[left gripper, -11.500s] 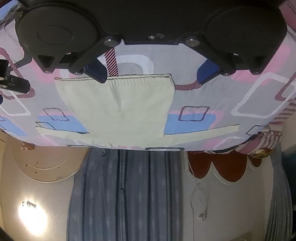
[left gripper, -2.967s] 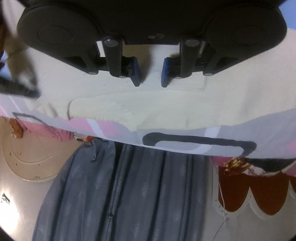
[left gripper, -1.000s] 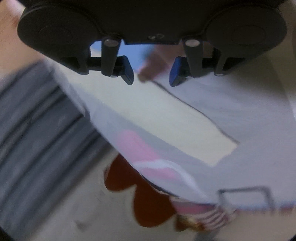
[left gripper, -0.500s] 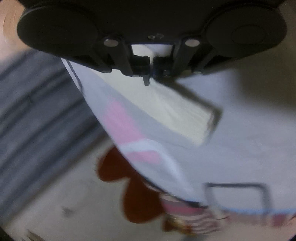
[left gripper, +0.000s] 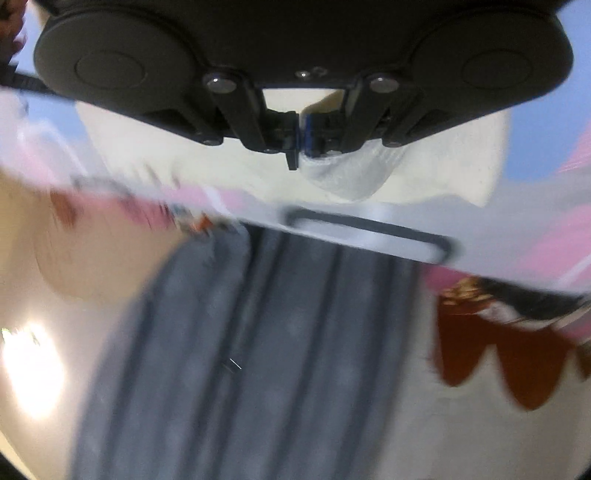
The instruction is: Fold small clothes
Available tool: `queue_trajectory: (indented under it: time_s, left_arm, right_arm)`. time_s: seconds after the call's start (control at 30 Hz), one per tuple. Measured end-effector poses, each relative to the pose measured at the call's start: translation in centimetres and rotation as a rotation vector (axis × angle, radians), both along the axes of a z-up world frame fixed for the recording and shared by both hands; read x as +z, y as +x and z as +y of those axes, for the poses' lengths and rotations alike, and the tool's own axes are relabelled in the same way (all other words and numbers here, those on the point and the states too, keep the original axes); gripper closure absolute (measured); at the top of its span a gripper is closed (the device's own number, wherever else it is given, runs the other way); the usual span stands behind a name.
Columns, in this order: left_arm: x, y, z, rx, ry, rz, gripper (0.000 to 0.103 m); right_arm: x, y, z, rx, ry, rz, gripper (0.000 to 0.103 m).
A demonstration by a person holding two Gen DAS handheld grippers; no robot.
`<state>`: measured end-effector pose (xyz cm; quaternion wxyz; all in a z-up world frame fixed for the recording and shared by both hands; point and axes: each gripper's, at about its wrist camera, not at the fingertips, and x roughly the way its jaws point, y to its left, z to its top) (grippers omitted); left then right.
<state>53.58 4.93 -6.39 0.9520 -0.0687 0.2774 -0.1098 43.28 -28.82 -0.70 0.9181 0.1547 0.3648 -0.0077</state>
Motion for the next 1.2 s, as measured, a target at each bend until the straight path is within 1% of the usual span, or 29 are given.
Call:
queue_trajectory:
  time_s: [0.07, 0.13, 0.17, 0.2, 0.23, 0.27, 0.3, 0.37, 0.4, 0.43, 0.5, 0.57, 0.6, 0.63, 0.73, 0.8, 0.87, 0.93, 1.0, 1.03, 1.07, 1.1, 1.13, 1.2]
  left_arm:
    - [-1.4, 1.3, -4.3, -0.073, 0.054, 0.056, 0.101]
    - [-3.8, 1.9, -7.8, -0.162, 0.101, 0.153, 0.098]
    - [-5.1, 2.3, -8.9, -0.19, 0.118, 0.194, 0.085]
    - [-5.6, 1.8, -9.9, -0.197, 0.145, 0.182, 0.074]
    - [-5.6, 0.7, -10.6, -0.208, 0.162, 0.144, 0.062]
    - [-5.6, 0.5, -10.5, -0.227, 0.146, 0.135, 0.042]
    - [-5.6, 0.2, -10.7, -0.235, 0.125, 0.123, 0.033]
    - [-5.2, -0.6, -10.0, -0.22, 0.115, 0.088, 0.035]
    - [-5.1, -1.1, -9.5, -0.201, 0.112, 0.08, 0.037]
    - [-4.9, -1.9, -8.8, -0.178, 0.106, 0.078, 0.038]
    - [-4.7, -3.7, -6.7, -0.125, 0.086, 0.061, 0.038]
    - [-4.5, -5.4, -4.3, -0.052, 0.078, 0.049, 0.039]
    - [-4.5, -5.7, -3.2, -0.015, 0.079, 0.048, 0.04]
    - [-4.5, -6.5, -2.0, 0.028, 0.084, 0.057, 0.043]
    - [-5.0, -6.6, 0.9, 0.118, 0.091, 0.108, 0.047]
    - [-5.3, -6.6, 2.0, 0.151, 0.105, 0.124, 0.047]
    - [-5.2, -6.8, 2.9, 0.161, 0.101, 0.136, 0.047]
    - [-5.1, -6.9, 3.1, 0.155, 0.098, 0.144, 0.047]
    - [-5.2, -6.8, 3.0, 0.147, 0.097, 0.138, 0.046]
    - [-5.5, -6.6, 3.1, 0.142, 0.095, 0.137, 0.046]
    - [-5.5, -6.7, 3.2, 0.141, 0.096, 0.138, 0.047]
    - [-5.6, -6.4, 3.2, 0.141, 0.095, 0.139, 0.046]
    - [-5.6, -6.6, 3.4, 0.14, 0.094, 0.137, 0.047]
    - [-5.6, -6.4, 3.3, 0.141, 0.101, 0.135, 0.047]
  right_arm:
    - [0.2, -0.3, -0.4, 0.006, 0.006, -0.003, 0.094]
    - [0.3, -0.4, -0.8, 0.016, 0.03, 0.007, 0.094]
    - [0.2, -0.4, -0.9, 0.03, 0.048, 0.011, 0.094]
    - [0.2, -0.4, -1.0, 0.039, 0.054, 0.016, 0.093]
    - [0.2, -0.3, -0.9, 0.047, 0.05, 0.024, 0.073]
    - [0.3, -0.3, -0.8, 0.052, 0.043, 0.023, 0.053]
    - [0.5, -0.5, -0.7, 0.061, 0.046, -0.002, 0.023]
    - [1.0, -0.8, -0.4, 0.094, 0.059, -0.053, 0.022]
    - [1.2, -0.7, 0.0, 0.114, 0.061, -0.062, 0.023]
    - [1.3, -0.5, 0.5, 0.138, 0.068, -0.072, 0.03]
    - [1.5, -0.1, 1.9, 0.196, 0.062, -0.089, 0.04]
    - [1.8, 0.3, 4.0, 0.274, 0.025, -0.112, 0.042]
    - [2.0, 0.4, 5.1, 0.319, 0.014, -0.127, 0.042]
    - [2.2, 0.6, 6.4, 0.365, -0.001, -0.143, 0.042]
    - [2.5, 0.5, 10.9, 0.511, -0.08, -0.194, 0.044]
    - [2.4, 0.4, 13.8, 0.6, -0.145, -0.219, 0.051]
    - [2.2, 0.3, 16.5, 0.676, -0.225, -0.237, 0.052]
    - [1.5, 0.5, 18.7, 0.74, -0.305, -0.229, 0.052]
    - [0.8, 0.7, 20.2, 0.768, -0.372, -0.233, 0.055]
    - [0.5, 1.0, 20.5, 0.772, -0.395, -0.229, 0.066]
    - [0.3, 1.5, 20.7, 0.77, -0.415, -0.22, 0.074]
    - [0.1, 1.9, 20.7, 0.767, -0.424, -0.21, 0.093]
    - [0.0, 2.4, 20.4, 0.757, -0.421, -0.2, 0.102]
    - [0.7, 2.8, 18.8, 0.681, -0.391, -0.218, 0.101]
